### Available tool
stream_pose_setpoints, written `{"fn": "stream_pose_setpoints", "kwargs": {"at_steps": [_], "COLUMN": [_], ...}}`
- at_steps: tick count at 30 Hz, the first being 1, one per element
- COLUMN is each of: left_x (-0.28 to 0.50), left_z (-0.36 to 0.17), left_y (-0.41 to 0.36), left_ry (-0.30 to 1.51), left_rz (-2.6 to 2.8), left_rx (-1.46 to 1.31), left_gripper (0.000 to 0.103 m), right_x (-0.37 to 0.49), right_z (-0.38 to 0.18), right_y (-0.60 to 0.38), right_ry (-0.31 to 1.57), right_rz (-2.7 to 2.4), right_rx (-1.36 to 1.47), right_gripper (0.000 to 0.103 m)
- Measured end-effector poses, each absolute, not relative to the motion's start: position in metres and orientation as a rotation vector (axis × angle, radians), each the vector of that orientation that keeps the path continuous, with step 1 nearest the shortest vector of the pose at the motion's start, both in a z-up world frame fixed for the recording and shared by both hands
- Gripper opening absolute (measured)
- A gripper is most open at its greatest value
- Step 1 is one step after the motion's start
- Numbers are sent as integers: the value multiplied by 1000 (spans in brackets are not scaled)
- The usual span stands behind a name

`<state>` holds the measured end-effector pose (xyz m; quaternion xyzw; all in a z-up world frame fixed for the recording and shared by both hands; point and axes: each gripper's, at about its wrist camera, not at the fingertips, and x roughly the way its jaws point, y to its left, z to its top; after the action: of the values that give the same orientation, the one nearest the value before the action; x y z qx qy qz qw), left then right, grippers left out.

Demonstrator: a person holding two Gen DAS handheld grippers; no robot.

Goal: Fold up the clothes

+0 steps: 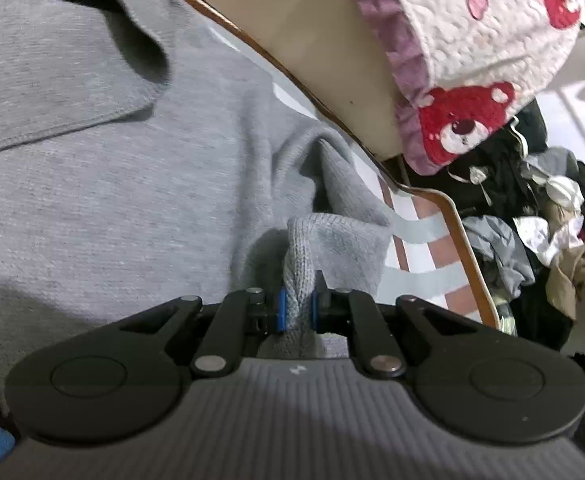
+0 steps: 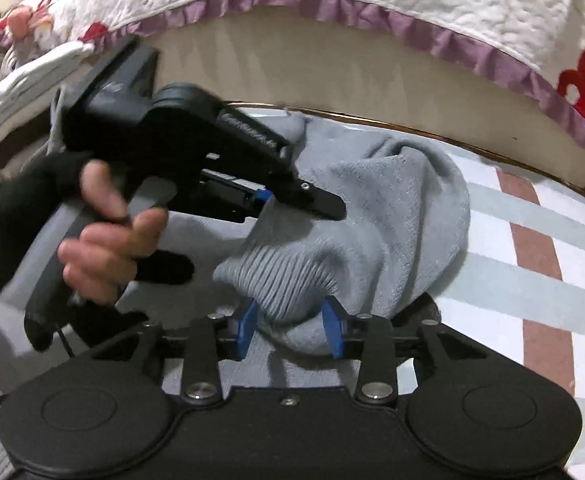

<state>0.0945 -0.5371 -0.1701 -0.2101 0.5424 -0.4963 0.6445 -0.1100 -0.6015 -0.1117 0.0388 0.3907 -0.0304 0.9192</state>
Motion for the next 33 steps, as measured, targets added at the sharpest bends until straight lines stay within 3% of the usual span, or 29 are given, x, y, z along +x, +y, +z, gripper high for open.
{"fn": "stream_pose_setpoints", "kwargs": {"at_steps": [1,4,7,10,11,12,14,19,28,31,33], "left_x": [95,92,85,85,86,86,83,88,85,81,71], "left_z": [-171,-171,-169,-173,-177,-179,-180,-176,-176,-162,-145], "left_y": [-538,-540,-543,-541,-539,-538,-538,-547,-563,-545,-523], "left_ry": [1243,1267,1242,1258,1277,1289,1272,1227,1209,1108,987], "left_rz": [-1133,-1157,-1148,-1137,-1134,-1126,-1110,-1088,-1091,-1100,-1117], "left_rx": [-480,-475,-401,-414,-452,-462,-432,-391,-234,-207,-202], "left_gripper": [10,10,10,9,9,9,9,10,10,12,24], "right_x": [-112,-102,-87,-83,-83,-82,-80,-99,-96,-97,-112], "right_z": [-112,-120,-127,-117,-115,-117,-122,-129,-148,-157,-172], "right_y": [-601,-597,-596,-620,-628,-638,-656,-673,-665,-676,-704], "right_ry": [805,814,809,709,690,695,707,729,803,806,755], "right_rz": [-54,-112,-185,-209,-215,-216,-212,-49,154,175,114], "right_rx": [67,-46,-134,71,128,190,321,649,796,915,1106], "right_gripper": [42,56,54,43,35,19,16,12,10,9,9]}}
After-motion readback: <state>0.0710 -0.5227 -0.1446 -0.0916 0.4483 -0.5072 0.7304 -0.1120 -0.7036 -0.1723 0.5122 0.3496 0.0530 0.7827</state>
